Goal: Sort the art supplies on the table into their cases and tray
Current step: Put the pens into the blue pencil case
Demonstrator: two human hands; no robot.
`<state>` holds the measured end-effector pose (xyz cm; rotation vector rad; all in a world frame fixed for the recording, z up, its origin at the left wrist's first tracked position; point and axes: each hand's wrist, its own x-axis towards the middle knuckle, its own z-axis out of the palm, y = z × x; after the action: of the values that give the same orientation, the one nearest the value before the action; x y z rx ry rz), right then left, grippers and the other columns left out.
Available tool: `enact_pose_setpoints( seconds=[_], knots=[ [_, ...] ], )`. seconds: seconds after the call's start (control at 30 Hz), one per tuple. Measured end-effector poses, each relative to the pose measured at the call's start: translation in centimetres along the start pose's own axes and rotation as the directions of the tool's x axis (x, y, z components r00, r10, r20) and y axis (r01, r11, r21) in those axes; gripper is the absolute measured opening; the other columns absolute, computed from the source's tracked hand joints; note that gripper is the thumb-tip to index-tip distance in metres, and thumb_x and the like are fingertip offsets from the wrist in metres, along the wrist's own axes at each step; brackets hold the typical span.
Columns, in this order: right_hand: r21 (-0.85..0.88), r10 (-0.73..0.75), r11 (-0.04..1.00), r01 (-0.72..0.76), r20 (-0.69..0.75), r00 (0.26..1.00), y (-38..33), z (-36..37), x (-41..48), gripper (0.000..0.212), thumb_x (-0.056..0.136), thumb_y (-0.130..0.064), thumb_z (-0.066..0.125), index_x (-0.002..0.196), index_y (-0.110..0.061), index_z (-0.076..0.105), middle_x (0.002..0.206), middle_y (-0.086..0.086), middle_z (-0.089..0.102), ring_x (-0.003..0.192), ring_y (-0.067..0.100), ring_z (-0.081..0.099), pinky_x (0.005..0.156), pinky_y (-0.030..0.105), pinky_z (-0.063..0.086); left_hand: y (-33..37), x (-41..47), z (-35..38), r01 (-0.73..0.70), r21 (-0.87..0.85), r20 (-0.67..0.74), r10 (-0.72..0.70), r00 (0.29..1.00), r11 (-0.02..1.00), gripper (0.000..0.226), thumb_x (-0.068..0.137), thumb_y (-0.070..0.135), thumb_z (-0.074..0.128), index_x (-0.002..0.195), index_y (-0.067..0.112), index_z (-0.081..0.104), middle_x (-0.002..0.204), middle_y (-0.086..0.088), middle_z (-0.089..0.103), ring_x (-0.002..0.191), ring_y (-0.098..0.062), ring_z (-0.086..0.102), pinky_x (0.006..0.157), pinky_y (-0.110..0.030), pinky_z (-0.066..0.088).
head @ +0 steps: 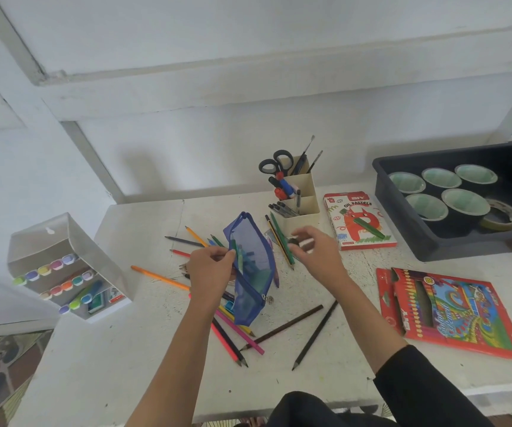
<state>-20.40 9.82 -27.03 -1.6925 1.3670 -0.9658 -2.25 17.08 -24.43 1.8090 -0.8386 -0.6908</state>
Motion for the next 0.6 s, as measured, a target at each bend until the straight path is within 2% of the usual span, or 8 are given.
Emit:
enact_pose_setpoints(
  seconds=[0.17, 0.2, 0.27, 0.33, 0.4, 0.47, 0.5, 0.6],
  knots=[
    [0.088, -0.187, 0.982, 0.170, 0.251, 0.950, -4.7, 1.8, -1.3, 0.025, 0.083, -0.020, 0.070, 0.107, -0.025, 0.064, 0.095, -0.006, 0.066, 0.071, 0.003, 0.059, 0.067, 0.008, 0.047, 0.0, -0.1, 0.2, -0.009, 0.004, -0.007, 0.009, 1.000, 1.000, 0.016, 0.089, 0.009, 0.064, 0.075, 0.016, 0.067, 0.066, -0.003, 0.068, 0.056, -0.014, 0.065, 0.054, -0.022, 0.056],
    [0.089, -0.203, 0.978, 0.187, 0.252, 0.946, -4.7, 2.3, -1.4, 0.024, 0.085, -0.021, 0.069, 0.108, -0.024, 0.065, 0.096, -0.008, 0.066, 0.071, 0.002, 0.059, 0.068, 0.009, 0.047, 0.0, -0.1, 0.1, -0.010, 0.006, -0.013, 0.010, 1.000, 1.000, 0.015, 0.089, 0.008, 0.064, 0.076, 0.015, 0.068, 0.066, -0.003, 0.067, 0.057, -0.015, 0.066, 0.053, -0.021, 0.056],
    [0.087, -0.203, 0.978, 0.191, 0.157, 0.967, -4.4, 2.9, -1.1, 0.017, 0.089, -0.019, 0.063, 0.105, -0.020, 0.067, 0.090, -0.013, 0.064, 0.069, -0.002, 0.057, 0.064, 0.008, 0.045, 0.0, -0.1, -0.2, -0.005, 0.001, -0.024, 0.005, 1.000, 1.000, 0.013, 0.088, 0.007, 0.064, 0.077, 0.010, 0.070, 0.065, -0.003, 0.067, 0.056, -0.016, 0.065, 0.055, -0.023, 0.057],
    [0.082, -0.122, 0.989, 0.120, 0.013, 0.992, -3.4, 3.0, -0.4, 0.011, 0.092, -0.014, 0.058, 0.098, -0.016, 0.067, 0.080, -0.010, 0.063, 0.065, 0.002, 0.056, 0.057, 0.008, 0.044, -0.1, -0.1, -0.6, -0.004, -0.007, -0.029, 0.004, 1.000, 1.000, 0.019, 0.088, 0.007, 0.064, 0.071, 0.012, 0.070, 0.063, -0.006, 0.067, 0.054, -0.017, 0.065, 0.060, -0.030, 0.059],
    [0.006, -0.012, 1.000, 0.012, -0.041, 0.999, -1.9, 2.8, 0.4, 0.009, 0.092, -0.012, 0.056, 0.094, -0.012, 0.065, 0.075, -0.003, 0.061, 0.061, 0.006, 0.056, 0.050, 0.007, 0.043, -0.4, 0.1, -1.0, -0.006, -0.005, -0.038, 0.006, 0.999, 1.000, 0.023, 0.087, 0.007, 0.064, 0.066, 0.015, 0.069, 0.060, -0.007, 0.068, 0.054, -0.021, 0.066, 0.065, -0.036, 0.059],
    [-0.143, 0.097, 0.985, -0.093, 0.021, 0.995, -0.1, 3.0, 0.9, 0.010, 0.093, -0.014, 0.056, 0.092, -0.007, 0.063, 0.074, 0.001, 0.062, 0.056, 0.007, 0.057, 0.050, 0.009, 0.046, -0.6, 0.2, -1.5, -0.004, -0.009, -0.056, 0.004, 0.998, 1.000, 0.023, 0.086, 0.007, 0.065, 0.065, 0.015, 0.069, 0.059, -0.006, 0.067, 0.053, -0.020, 0.065, 0.068, -0.039, 0.060],
    [-0.224, 0.155, 0.965, -0.134, 0.077, 0.985, 0.7, 3.4, 1.0, 0.012, 0.093, -0.016, 0.056, 0.090, -0.006, 0.062, 0.075, 0.003, 0.063, 0.055, 0.010, 0.060, 0.054, 0.015, 0.050, -0.6, 0.2, -1.8, -0.002, -0.016, -0.068, 0.001, 0.998, 1.000, 0.024, 0.086, 0.007, 0.065, 0.064, 0.015, 0.069, 0.058, -0.006, 0.067, 0.052, -0.019, 0.065, 0.068, -0.040, 0.060],
    [-0.468, 0.253, 0.874, -0.127, 0.217, 0.943, 2.2, 5.1, 0.6, 0.021, 0.092, -0.030, 0.058, 0.085, -0.010, 0.059, 0.078, 0.006, 0.065, 0.068, 0.019, 0.064, 0.068, 0.031, 0.054, -0.5, 0.6, -2.5, -0.001, -0.039, -0.090, -0.002, 0.996, 0.999, 0.024, 0.086, 0.007, 0.066, 0.063, 0.014, 0.068, 0.058, -0.006, 0.067, 0.051, -0.018, 0.064, 0.069, -0.041, 0.060]
  ],
)
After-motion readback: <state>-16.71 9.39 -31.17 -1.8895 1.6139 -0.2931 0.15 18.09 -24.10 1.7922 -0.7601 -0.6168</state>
